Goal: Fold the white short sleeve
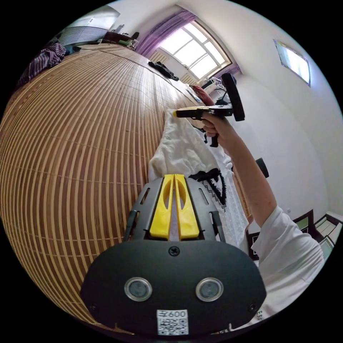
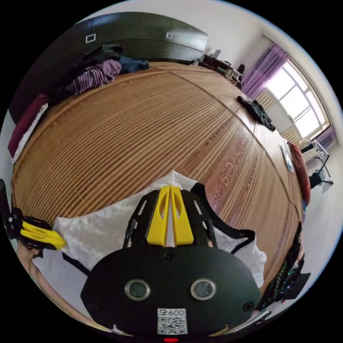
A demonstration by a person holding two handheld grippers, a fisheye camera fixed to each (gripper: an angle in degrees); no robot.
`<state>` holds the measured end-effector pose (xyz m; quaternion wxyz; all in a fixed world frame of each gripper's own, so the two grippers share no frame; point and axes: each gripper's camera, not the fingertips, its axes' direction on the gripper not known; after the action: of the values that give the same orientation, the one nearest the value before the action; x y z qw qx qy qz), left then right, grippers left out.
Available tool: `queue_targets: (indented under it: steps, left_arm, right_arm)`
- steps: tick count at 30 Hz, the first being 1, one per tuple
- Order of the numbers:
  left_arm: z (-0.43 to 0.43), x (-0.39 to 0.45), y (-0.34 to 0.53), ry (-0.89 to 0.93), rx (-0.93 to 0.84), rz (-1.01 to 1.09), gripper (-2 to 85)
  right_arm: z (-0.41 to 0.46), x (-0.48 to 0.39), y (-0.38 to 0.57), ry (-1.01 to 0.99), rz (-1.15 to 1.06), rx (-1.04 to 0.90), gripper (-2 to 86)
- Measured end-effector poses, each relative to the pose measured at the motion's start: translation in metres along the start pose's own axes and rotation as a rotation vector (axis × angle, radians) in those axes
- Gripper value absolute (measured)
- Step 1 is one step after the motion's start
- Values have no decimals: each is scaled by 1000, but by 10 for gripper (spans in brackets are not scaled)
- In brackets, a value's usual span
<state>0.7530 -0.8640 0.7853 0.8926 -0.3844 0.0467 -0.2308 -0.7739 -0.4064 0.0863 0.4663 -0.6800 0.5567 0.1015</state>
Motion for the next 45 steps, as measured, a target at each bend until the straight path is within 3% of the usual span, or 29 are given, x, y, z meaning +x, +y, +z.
queue_targets:
  steps: [3, 7, 13, 21, 30, 38, 45]
  left_arm:
    - [8, -9, -1, 8, -16, -25, 4]
    - [13, -13, 0, 8, -10, -24, 4]
    - [21, -18, 2, 2, -12, -24, 3]
    - [30, -19, 6, -20, -17, -18, 3]
    - [39, -22, 12, -20, -24, -24, 3]
    - [44, -15, 21, -44, -28, -20, 3]
    - [35, -5, 32, -30, 31, -15, 6]
  right_arm:
    - [-14, 15, -9, -131, 89, 123, -5]
    - [-30, 37, -16, -191, 111, 129, 20]
    - [-54, 56, -27, -171, 130, 162, 64]
    - [-35, 26, -83, -115, 24, 44, 6]
    - [-56, 6, -123, -100, 26, 86, -6]
    - [-123, 29, -154, -207, 154, 150, 14]
    - [-212, 44, -155, -154, 199, 210, 20]
